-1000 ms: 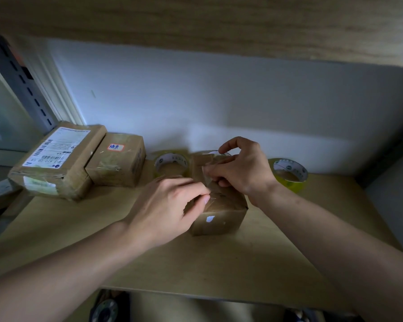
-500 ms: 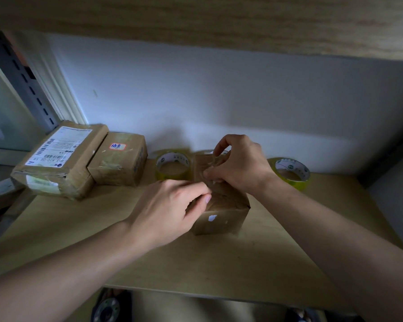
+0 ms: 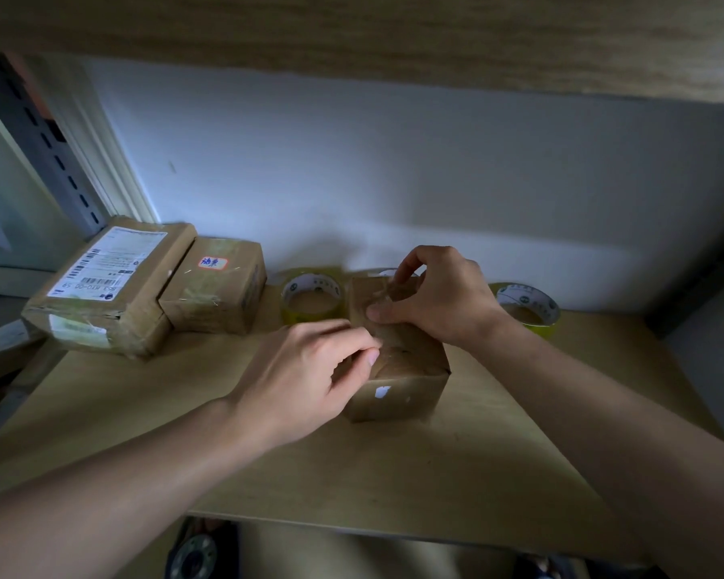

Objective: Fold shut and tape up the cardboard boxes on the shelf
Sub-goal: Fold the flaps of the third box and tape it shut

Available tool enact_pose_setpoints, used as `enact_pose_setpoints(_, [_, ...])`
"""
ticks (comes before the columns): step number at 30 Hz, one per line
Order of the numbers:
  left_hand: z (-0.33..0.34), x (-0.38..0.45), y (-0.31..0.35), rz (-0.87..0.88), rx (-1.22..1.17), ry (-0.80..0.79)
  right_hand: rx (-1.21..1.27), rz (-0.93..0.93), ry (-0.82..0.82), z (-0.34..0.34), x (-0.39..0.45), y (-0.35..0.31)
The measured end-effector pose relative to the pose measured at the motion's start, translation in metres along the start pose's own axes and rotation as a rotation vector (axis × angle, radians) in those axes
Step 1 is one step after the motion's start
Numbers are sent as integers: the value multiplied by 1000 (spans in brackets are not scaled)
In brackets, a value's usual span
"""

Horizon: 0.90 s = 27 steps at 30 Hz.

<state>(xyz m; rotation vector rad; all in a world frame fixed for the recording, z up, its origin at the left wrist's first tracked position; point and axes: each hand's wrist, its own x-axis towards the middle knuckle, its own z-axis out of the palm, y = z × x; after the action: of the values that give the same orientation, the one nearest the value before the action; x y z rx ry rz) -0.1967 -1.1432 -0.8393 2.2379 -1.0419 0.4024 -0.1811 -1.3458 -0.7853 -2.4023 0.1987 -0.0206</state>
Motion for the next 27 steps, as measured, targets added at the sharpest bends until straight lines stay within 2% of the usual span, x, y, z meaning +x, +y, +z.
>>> enact_pose_setpoints(4, [0,-1,-2,-51,-51,-18,64,-4,-40,-1,6,13])
enact_pose_setpoints(9, [1,-1,-1,-80,-149,-3,346,31,-136,6,8,22])
enact_pose_setpoints(15, [8,-1,-5,-166,-280,72,528,105,-96,14,13,24])
enact_pose_setpoints(19, [15,3,-2,-357,-481,114,546,90,5,23,12,26])
enact_pose_setpoints(22, [20,16,2,-638,-677,197,479,39,90,33,9,28])
enact_pose_setpoints(24, [24,26,5,-800,-759,172,434,-2,129,37,6,29])
enact_pose_setpoints(27, [28,36,10,-886,-786,128,454,1,131,37,3,31])
